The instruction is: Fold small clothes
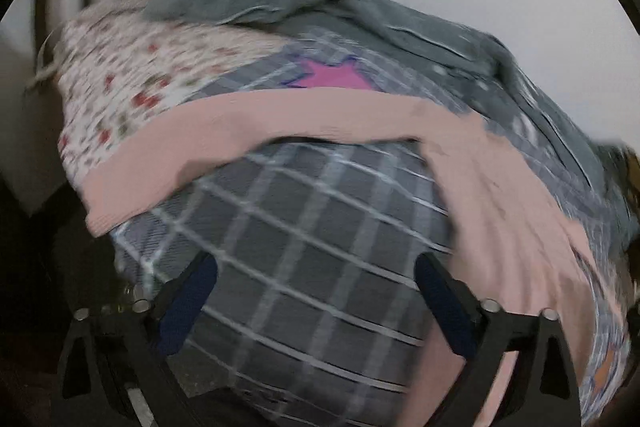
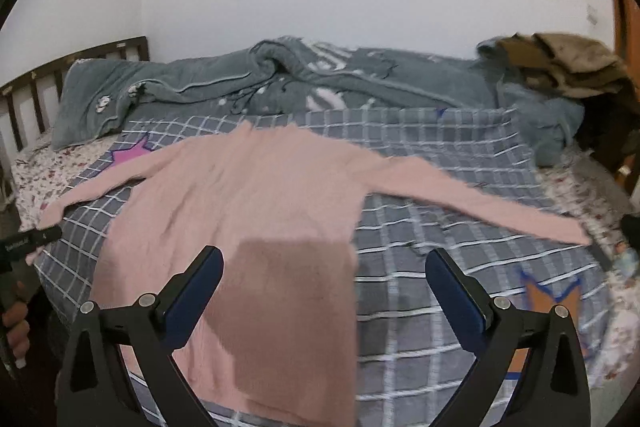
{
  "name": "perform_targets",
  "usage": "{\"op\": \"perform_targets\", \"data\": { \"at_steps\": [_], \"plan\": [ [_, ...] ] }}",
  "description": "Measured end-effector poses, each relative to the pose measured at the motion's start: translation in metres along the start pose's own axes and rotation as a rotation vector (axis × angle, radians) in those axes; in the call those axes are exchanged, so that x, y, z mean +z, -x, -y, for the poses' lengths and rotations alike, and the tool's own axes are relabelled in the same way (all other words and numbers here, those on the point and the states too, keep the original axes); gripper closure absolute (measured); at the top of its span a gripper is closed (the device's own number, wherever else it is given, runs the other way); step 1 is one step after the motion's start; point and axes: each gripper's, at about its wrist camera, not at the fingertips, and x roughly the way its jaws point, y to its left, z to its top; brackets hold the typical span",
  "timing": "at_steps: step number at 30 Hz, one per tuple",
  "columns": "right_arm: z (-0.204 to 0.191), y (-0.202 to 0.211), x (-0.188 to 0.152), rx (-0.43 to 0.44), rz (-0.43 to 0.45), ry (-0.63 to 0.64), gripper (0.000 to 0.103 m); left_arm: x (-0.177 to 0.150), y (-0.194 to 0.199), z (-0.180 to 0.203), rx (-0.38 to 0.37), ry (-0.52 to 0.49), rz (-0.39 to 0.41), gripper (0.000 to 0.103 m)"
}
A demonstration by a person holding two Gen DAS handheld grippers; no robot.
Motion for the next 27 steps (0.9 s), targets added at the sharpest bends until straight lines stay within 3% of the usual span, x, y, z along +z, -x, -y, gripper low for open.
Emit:
{"op": "perform_targets", "data": {
  "at_steps": [6, 11, 15, 21, 22, 27],
  "plan": [
    [-0.021, -0.034, 0.001, 0.06, -0.042, 0.032, 0.004, 0.021, -0.023, -0.057, -0.048, 0.212, -0.022, 0.013],
    [-0.031, -0.046, 0.002, 0.072, -0.051, 0.038, 0.004, 0.032, -0.05, -0.086, -0.085, 0.385, -0.07, 0.029],
    [-0.029, -0.051, 0.004, 0.071, -0.056, 0.018, 0.004, 0.046, -0.055, -0.1, -0.054, 0.444, -0.044, 0.034],
    [-0.018, -0.056, 0.002, 0.062, -0.064, 0.003, 0.004, 0.055, -0.055, -0.121, 0.051, 0.521, -0.019, 0.081],
    [-0.016, -0.058, 0.002, 0.06, -0.065, 0.002, 0.004, 0.057, -0.052, -0.122, 0.079, 0.52, -0.009, 0.096],
    [0.004, -0.063, 0.003, 0.057, -0.046, -0.002, 0.004, 0.081, -0.025, -0.099, 0.183, 0.407, 0.081, 0.097]
  ]
}}
